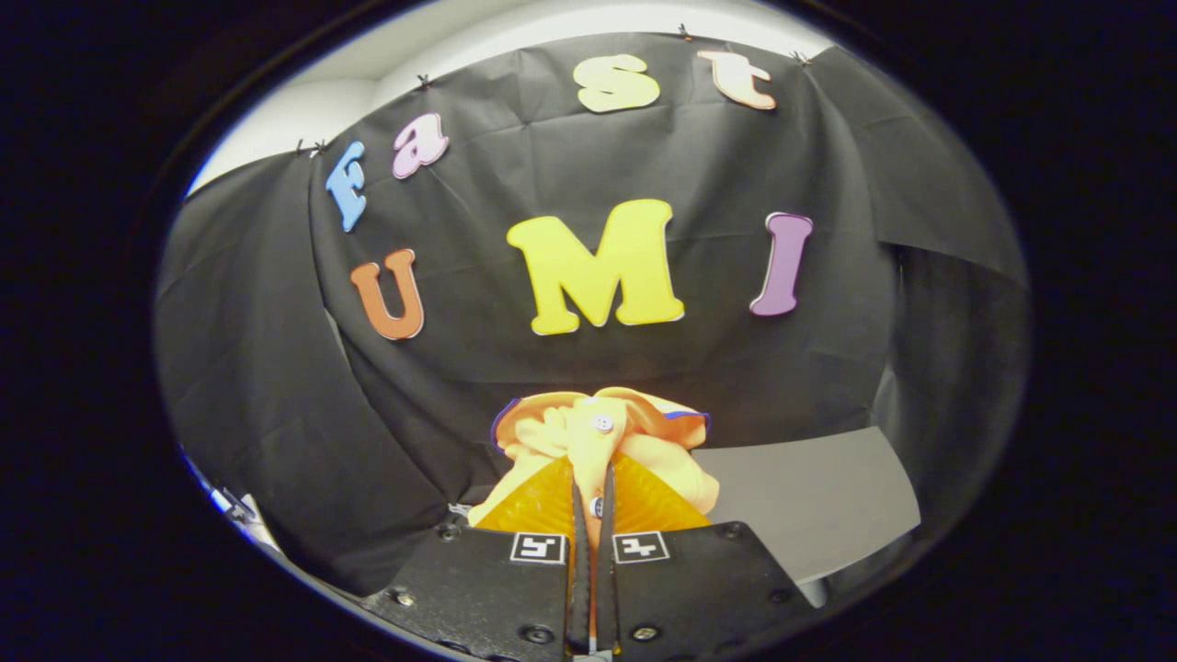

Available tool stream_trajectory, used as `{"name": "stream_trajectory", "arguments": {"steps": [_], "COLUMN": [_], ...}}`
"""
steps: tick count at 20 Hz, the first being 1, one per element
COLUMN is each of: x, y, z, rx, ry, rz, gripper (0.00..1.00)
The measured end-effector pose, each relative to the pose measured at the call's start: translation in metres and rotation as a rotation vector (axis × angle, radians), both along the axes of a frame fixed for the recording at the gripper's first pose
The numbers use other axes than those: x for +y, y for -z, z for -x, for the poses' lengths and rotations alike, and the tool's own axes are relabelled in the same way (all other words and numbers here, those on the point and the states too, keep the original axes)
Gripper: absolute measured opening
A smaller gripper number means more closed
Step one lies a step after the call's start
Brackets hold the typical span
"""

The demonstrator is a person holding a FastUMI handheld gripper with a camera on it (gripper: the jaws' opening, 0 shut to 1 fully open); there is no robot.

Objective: Put the clothes into the washing machine and then close the washing machine lid.

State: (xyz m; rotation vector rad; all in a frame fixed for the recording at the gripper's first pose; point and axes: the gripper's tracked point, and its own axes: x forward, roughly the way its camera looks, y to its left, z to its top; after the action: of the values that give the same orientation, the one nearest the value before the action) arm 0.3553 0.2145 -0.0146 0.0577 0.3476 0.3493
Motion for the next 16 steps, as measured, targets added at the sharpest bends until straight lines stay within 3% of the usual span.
{"name": "stream_trajectory", "arguments": {"steps": [7,16], "x": [0.072,0.116], "y": [0.032,0.132], "z": [0.006,-0.040], "rx": [0.050,0.214], "ry": [-0.045,-0.087], "rz": [0.001,0.055], "gripper": [0.06,0.06]}}
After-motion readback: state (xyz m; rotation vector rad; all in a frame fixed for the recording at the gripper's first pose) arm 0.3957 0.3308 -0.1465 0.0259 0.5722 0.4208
